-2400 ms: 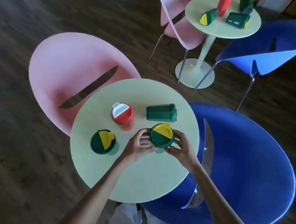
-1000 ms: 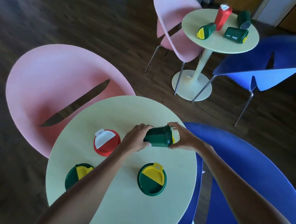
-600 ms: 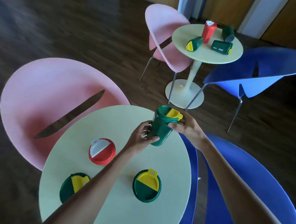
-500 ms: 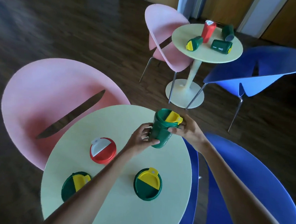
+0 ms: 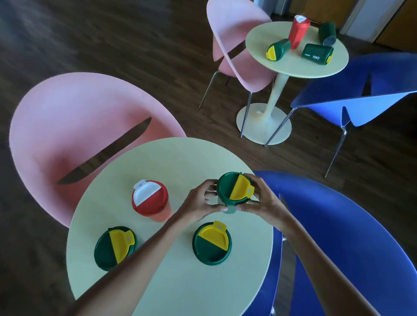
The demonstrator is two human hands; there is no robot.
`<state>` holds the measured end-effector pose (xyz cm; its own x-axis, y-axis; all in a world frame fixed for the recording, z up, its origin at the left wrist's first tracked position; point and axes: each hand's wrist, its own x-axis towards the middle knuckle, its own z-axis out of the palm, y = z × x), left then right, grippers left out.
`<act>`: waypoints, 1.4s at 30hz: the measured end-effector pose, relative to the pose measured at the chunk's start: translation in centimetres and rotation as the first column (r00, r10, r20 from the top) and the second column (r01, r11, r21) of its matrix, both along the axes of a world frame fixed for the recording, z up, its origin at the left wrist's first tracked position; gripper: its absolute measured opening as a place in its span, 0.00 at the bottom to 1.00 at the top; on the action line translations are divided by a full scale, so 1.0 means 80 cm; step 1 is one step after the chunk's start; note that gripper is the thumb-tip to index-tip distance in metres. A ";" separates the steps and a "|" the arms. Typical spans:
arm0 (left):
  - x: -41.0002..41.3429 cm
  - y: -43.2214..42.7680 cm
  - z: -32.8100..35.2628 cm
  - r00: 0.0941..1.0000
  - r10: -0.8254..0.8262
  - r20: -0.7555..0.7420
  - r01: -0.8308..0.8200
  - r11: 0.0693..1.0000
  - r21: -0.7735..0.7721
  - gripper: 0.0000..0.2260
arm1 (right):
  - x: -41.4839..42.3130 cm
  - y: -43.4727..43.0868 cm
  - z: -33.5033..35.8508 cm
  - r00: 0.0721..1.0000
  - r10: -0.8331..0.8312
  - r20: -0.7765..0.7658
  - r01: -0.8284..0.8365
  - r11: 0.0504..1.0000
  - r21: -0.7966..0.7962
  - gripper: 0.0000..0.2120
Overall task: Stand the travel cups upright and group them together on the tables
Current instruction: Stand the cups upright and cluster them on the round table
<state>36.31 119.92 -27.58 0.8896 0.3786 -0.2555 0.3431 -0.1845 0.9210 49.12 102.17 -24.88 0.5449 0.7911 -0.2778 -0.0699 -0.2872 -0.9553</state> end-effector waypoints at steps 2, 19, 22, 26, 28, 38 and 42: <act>-0.001 -0.004 -0.005 1.000 -0.016 -0.019 0.016 1.000 -0.005 0.29 | -0.002 -0.004 -0.007 1.000 -0.002 -0.016 0.001 1.000 -0.014 0.39; -0.063 -0.009 0.044 0.992 0.111 -0.053 -0.116 0.988 -0.105 0.20 | -0.056 -0.043 0.004 0.946 -0.312 0.086 0.320 0.940 -0.115 0.26; -0.132 -0.031 0.075 0.944 0.299 0.139 -0.295 0.954 -0.048 0.16 | -0.104 -0.051 0.021 0.903 -0.374 0.213 0.390 0.920 -0.041 0.17; -0.228 -0.043 0.088 0.853 0.392 0.345 -0.504 0.789 0.351 0.13 | -0.145 -0.038 0.044 0.912 -0.031 0.409 0.085 0.990 -0.114 0.28; -0.260 -0.032 0.082 0.808 0.459 0.370 -0.588 0.670 0.453 0.18 | -0.144 -0.024 0.055 0.832 0.258 0.490 -0.129 0.951 -0.281 0.39; -0.294 0.068 0.066 0.945 0.076 -0.318 0.107 0.848 0.519 0.39 | -0.118 0.022 0.066 0.461 0.784 0.415 -0.365 0.594 -0.716 0.49; -0.290 0.045 0.070 0.900 0.290 -0.324 -0.025 0.779 0.626 0.38 | -0.118 0.019 0.062 0.511 0.759 0.403 -0.382 0.621 -0.684 0.48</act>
<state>13.14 123.56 -21.95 0.6803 0.6951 -0.2326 0.7137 -0.5561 0.4259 39.67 103.65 -19.90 0.1899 0.8507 -0.4902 0.8095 -0.4182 -0.4121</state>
